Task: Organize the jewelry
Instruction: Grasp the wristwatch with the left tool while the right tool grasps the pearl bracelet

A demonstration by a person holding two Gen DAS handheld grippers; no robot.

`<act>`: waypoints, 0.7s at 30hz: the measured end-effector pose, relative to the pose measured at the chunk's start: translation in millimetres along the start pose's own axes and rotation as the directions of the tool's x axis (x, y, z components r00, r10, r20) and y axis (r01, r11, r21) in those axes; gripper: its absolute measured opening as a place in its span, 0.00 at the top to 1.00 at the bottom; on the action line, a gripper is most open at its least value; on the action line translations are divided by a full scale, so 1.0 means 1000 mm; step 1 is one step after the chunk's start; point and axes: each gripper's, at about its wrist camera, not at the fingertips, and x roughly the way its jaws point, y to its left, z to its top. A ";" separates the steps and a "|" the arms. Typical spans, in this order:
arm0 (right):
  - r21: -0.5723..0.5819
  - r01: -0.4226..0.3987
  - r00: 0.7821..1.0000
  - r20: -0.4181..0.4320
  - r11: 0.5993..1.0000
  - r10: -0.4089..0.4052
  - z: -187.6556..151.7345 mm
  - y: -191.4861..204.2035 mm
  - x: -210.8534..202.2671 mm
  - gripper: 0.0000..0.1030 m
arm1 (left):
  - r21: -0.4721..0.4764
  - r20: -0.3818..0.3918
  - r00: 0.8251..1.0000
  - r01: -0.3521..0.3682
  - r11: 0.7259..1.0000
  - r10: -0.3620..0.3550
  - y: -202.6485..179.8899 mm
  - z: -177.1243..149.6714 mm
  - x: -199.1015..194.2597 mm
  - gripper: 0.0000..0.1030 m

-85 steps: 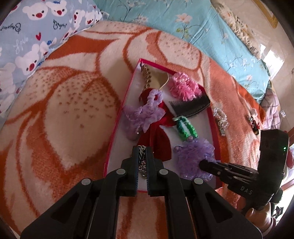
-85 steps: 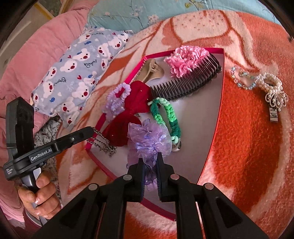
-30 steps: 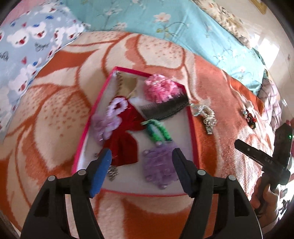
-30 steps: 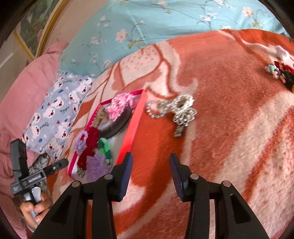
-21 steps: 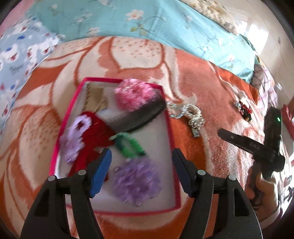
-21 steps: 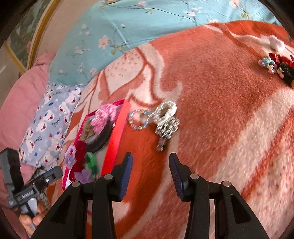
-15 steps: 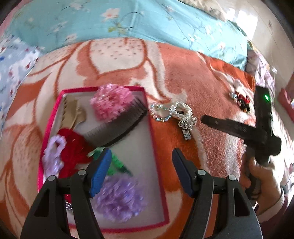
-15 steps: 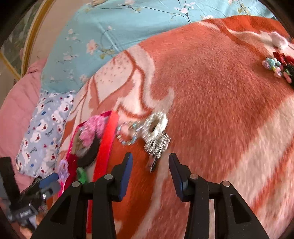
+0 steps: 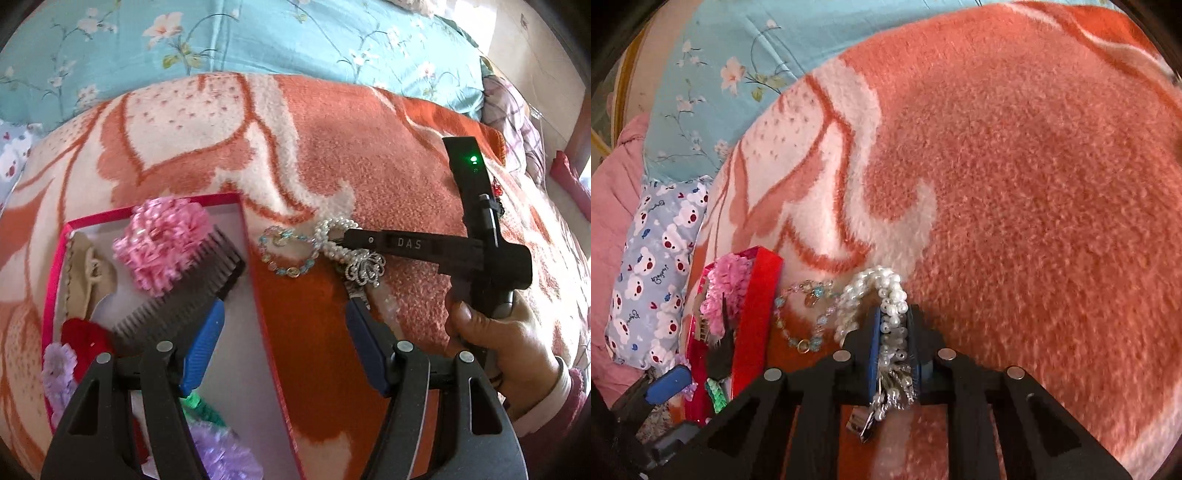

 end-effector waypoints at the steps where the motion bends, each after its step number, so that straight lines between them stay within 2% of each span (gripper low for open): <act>1: -0.004 -0.001 1.000 0.007 1.000 0.001 -0.001 -0.001 -0.004 0.89 | 0.007 0.000 1.000 0.002 1.000 -0.002 -0.003 0.001 0.001 0.34; 8: 0.051 -0.010 0.991 0.136 0.999 0.003 -0.007 -0.024 -0.061 0.90 | 0.093 -0.018 1.000 0.002 0.996 -0.001 -0.032 0.015 0.024 0.35; 11: 0.097 -0.017 0.984 0.176 0.995 0.000 -0.011 -0.043 -0.085 0.90 | 0.117 -0.040 0.999 -0.004 0.993 0.008 -0.041 0.022 0.040 0.41; 15: 0.137 -0.032 0.979 0.203 0.990 0.003 -0.019 -0.061 -0.109 0.90 | 0.159 -0.088 0.995 -0.033 0.987 0.047 -0.051 0.032 0.069 0.43; 21: 0.157 -0.056 0.972 0.233 0.986 0.018 -0.035 -0.067 -0.133 0.90 | 0.144 -0.174 0.985 0.007 0.990 0.018 -0.058 0.030 0.099 0.43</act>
